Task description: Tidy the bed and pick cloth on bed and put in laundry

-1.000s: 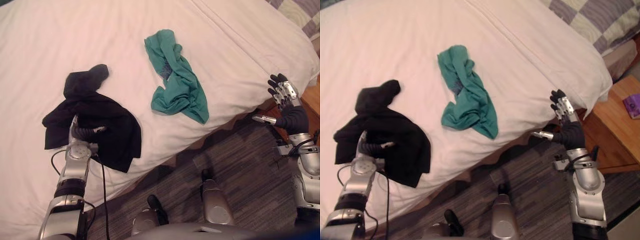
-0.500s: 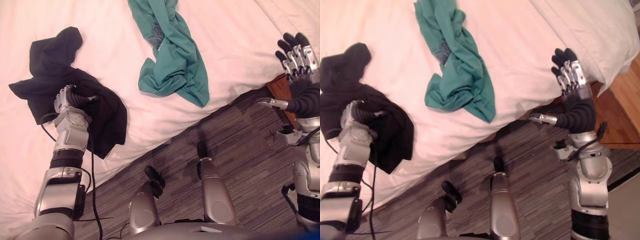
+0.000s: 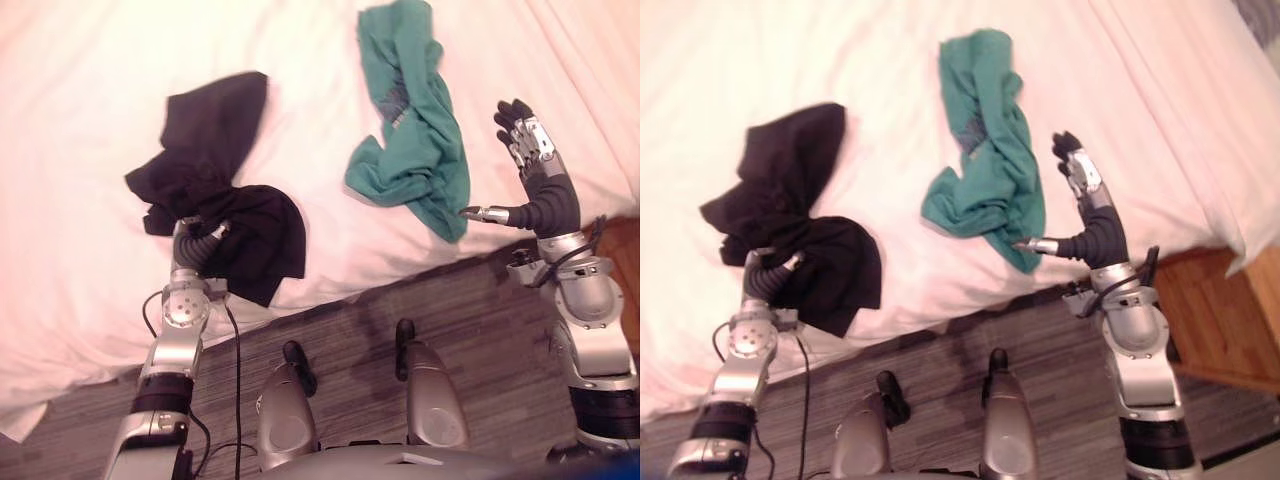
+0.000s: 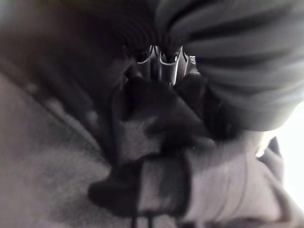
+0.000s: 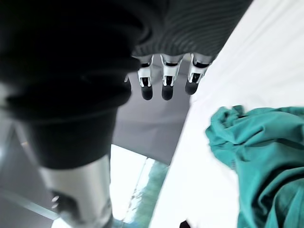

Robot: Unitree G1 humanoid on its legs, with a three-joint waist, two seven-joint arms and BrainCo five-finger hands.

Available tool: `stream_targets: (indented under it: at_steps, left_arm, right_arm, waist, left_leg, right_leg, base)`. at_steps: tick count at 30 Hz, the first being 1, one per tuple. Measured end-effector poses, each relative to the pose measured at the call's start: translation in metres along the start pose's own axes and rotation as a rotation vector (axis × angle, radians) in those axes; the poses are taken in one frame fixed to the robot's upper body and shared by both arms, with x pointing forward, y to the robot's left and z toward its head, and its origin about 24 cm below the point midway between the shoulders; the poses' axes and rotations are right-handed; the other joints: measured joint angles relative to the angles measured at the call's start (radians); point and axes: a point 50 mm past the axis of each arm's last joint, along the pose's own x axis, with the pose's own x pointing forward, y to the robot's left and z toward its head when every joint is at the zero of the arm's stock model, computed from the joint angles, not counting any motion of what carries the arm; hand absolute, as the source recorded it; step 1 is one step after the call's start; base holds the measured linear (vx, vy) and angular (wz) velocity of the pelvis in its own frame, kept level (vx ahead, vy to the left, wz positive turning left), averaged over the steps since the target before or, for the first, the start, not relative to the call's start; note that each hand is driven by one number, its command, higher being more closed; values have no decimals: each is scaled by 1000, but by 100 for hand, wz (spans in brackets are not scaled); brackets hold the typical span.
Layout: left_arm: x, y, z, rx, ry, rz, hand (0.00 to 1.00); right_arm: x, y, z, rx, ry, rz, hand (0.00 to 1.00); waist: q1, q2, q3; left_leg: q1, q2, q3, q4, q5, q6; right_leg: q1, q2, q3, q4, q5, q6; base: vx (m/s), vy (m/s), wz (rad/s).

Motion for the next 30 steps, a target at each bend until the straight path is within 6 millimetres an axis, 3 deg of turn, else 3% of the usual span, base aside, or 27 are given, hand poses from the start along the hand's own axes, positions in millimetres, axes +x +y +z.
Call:
stream_targets:
  at_steps: [4, 8, 18, 24, 26, 28, 29, 30]
  left_arm:
    - [-9, -4, 3, -80, -17, -77, 100]
    - [-14, -6, 4, -88, -29, -116, 100]
    - [-6, 3, 27, -93, -126, -118, 100]
    - [15, 5, 55, -74, -221, -130, 100]
    - [25, 8, 69, -80, -264, -128, 100]
    - [32, 8, 77, -106, -285, -123, 100]
    - [35, 9, 82, -109, -302, -115, 100]
    - [36, 9, 84, -110, -310, -109, 100]
  right_arm:
    - [2, -9, -16, -15, 102, -102, 0]
    - [17, -12, -26, -48, 172, -141, 0]
    - [28, -21, -63, -61, 374, -179, 0]
    - [34, -39, -84, -142, 495, -174, 0]
    - [57, -52, -75, -180, 447, -163, 0]
    - [67, -57, -66, -203, 412, -158, 0]
    - [71, -58, -62, -204, 396, -159, 100]
    - [73, -58, -61, -204, 388, -159, 100]
  waist:
    - [32, -28, -10]
    - [53, -42, -7]
    - [56, -80, 24]
    - [78, -67, 48]
    - [79, -41, 71]
    - [80, -33, 74]
    - [80, -29, 77]
    - [80, -28, 78]
  left_leg:
    - [-16, -9, -68, -32, 28, -2]
    - [-30, -15, -108, -49, 46, -5]
    - [-94, -15, -132, -43, 63, 1]
    - [-187, -15, -162, -31, 89, 6]
    - [-235, -27, -164, -29, 109, 11]
    - [-266, -36, -164, -30, 121, 13]
    - [-286, -36, -167, -30, 124, 12]
    - [-294, -36, -168, -30, 126, 15]
  right_leg:
    - [50, 2, -62, -50, 1, -1]
    - [74, 6, -93, -80, 3, -5]
    - [58, 17, -105, -145, 50, -17]
    - [-23, 19, -117, -123, 60, -20]
    - [-97, 0, -117, -69, 54, -24]
    - [-147, -15, -114, -29, 47, -27]
    - [-171, -18, -114, -10, 43, -27]
    - [-182, -20, -114, -2, 41, -28]
  base:
    - [24, -38, 57]
    - [4, -13, 27]
    - [-26, 13, 5]
    - [-85, -3, 7]
    - [-151, -10, 5]
    - [-130, -3, 4]
    - [-139, -12, 5]
    - [-163, -23, 6]
